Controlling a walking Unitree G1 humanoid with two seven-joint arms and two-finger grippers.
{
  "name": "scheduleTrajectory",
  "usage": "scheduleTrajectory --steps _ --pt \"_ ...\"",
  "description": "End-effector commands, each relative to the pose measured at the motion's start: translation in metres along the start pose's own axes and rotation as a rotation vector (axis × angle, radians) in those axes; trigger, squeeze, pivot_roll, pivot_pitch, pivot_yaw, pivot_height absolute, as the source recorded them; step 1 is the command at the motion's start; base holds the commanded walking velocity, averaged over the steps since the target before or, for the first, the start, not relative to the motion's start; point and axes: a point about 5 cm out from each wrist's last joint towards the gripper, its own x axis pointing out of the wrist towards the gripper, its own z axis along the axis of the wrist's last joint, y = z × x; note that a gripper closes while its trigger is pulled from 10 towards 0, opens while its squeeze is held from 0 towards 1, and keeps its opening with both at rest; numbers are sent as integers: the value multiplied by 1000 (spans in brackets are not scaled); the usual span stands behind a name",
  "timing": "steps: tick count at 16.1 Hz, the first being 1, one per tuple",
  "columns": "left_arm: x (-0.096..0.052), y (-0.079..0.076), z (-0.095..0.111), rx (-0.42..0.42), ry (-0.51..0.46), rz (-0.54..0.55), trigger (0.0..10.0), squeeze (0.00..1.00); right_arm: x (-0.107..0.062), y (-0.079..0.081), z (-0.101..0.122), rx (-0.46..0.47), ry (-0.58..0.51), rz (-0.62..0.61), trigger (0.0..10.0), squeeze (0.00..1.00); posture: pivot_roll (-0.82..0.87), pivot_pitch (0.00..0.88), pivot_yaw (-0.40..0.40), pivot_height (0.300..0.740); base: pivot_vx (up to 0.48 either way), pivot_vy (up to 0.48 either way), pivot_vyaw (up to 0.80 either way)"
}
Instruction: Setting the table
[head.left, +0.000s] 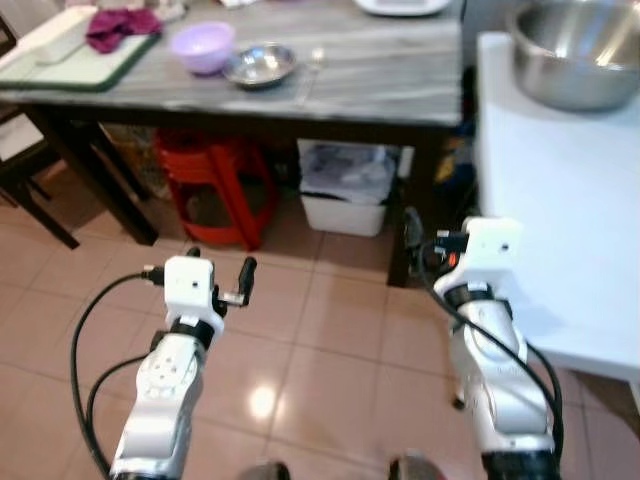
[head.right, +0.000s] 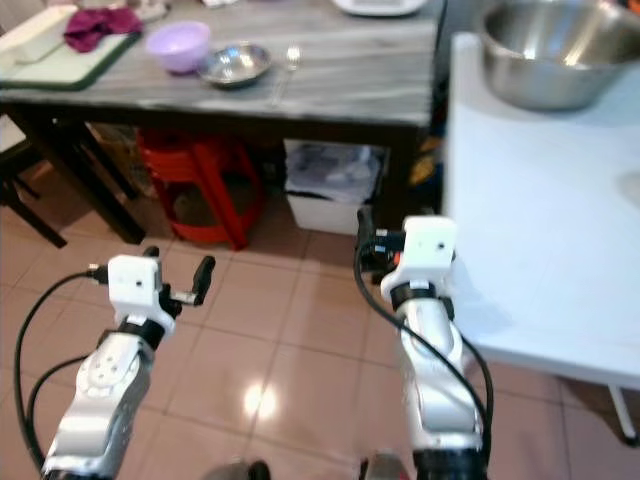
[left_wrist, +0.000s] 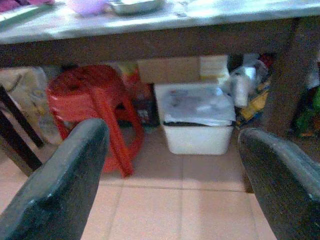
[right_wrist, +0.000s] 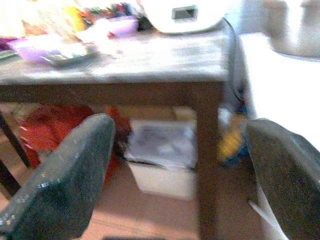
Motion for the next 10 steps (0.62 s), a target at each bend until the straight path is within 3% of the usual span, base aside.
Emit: scheduleTrajectory --steps 1,10 --pt "-1 0 1 9 -4 -5 10000 0 -1 -3 -1 10 5 -16 10000 0 -84 191 98 740 0 -480 -488" --pt "-1 -3 2 5 -7 -21 10000 0 -2 -5 3 -16 -11 -21 10000 0 -88 200 100 740 0 -465 0"
